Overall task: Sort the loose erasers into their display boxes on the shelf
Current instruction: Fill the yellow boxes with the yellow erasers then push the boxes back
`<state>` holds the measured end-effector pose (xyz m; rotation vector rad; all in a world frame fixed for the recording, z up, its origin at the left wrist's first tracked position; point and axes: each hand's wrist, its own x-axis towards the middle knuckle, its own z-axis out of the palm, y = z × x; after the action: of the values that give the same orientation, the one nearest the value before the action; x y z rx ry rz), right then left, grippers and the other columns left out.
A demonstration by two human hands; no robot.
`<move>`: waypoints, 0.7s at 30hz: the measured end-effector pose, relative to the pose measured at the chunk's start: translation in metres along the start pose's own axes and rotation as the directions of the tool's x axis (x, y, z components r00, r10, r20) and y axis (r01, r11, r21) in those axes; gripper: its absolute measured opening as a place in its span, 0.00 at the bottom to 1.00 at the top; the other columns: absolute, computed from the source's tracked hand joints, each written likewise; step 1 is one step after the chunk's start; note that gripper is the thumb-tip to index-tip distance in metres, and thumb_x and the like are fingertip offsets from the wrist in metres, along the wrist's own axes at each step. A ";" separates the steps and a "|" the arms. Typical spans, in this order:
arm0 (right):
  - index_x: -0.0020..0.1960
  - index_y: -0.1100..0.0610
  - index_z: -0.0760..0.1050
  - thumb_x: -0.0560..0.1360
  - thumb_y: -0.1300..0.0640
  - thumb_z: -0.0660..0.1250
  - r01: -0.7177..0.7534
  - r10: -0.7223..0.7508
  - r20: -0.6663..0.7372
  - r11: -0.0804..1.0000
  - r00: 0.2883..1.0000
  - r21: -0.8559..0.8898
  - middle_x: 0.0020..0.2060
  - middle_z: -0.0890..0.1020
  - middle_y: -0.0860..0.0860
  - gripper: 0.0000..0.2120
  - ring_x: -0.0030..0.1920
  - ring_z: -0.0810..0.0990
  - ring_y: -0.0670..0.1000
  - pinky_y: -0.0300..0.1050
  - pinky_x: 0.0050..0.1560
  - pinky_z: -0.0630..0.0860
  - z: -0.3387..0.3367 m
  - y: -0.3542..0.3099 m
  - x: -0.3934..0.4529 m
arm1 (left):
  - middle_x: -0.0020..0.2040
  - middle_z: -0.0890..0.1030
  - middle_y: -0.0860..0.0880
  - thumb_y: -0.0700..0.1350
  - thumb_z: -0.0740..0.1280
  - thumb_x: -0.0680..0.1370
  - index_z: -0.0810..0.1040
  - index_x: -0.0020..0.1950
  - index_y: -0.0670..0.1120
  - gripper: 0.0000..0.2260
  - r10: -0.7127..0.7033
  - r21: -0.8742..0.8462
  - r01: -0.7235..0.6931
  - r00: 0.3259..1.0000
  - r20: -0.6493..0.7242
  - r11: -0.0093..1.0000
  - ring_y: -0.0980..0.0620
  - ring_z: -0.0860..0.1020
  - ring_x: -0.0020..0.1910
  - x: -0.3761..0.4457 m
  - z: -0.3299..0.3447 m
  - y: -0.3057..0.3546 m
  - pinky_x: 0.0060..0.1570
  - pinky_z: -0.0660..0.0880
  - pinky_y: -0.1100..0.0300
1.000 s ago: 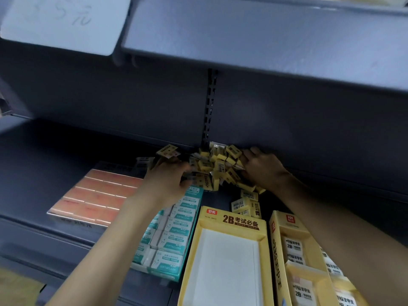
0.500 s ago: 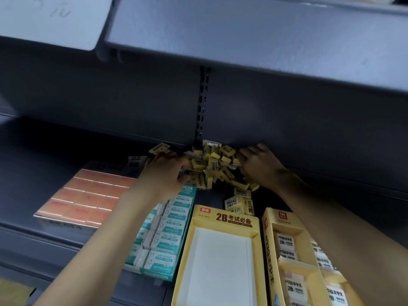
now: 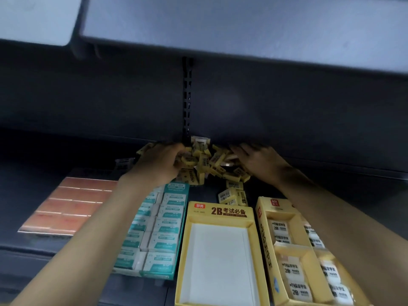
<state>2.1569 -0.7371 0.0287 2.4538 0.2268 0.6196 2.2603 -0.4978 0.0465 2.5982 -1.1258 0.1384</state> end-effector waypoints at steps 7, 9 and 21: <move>0.50 0.62 0.80 0.59 0.65 0.72 -0.084 0.105 -0.114 0.980 0.988 0.178 0.41 0.80 0.59 0.19 0.38 0.81 0.61 0.48 0.37 0.79 -0.019 0.005 -0.022 | 0.62 0.77 0.47 0.43 0.63 0.78 0.71 0.65 0.49 0.16 -0.015 -0.004 0.015 0.999 -0.043 1.000 0.45 0.74 0.60 0.023 -0.009 -0.017 0.58 0.71 0.50; 0.50 0.64 0.80 0.59 0.66 0.73 -0.108 0.138 -0.139 0.973 0.981 0.204 0.42 0.80 0.60 0.19 0.38 0.81 0.61 0.49 0.38 0.79 -0.023 0.003 -0.027 | 0.62 0.77 0.47 0.43 0.65 0.77 0.72 0.65 0.48 0.16 -0.002 -0.022 0.002 1.000 -0.019 1.000 0.46 0.75 0.60 0.029 -0.009 -0.020 0.57 0.72 0.52; 0.55 0.63 0.78 0.66 0.70 0.69 -0.142 0.183 -0.113 0.944 0.977 0.299 0.50 0.79 0.61 0.18 0.48 0.79 0.63 0.55 0.47 0.78 -0.032 -0.021 -0.038 | 0.65 0.72 0.50 0.45 0.67 0.75 0.74 0.64 0.49 0.18 0.302 -0.124 -0.275 0.853 0.426 0.953 0.52 0.69 0.64 0.033 0.002 -0.014 0.59 0.62 0.63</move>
<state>2.1076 -0.7150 0.0250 2.7333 0.1811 0.8870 2.2927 -0.5118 0.0484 2.4530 -1.6455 -0.4402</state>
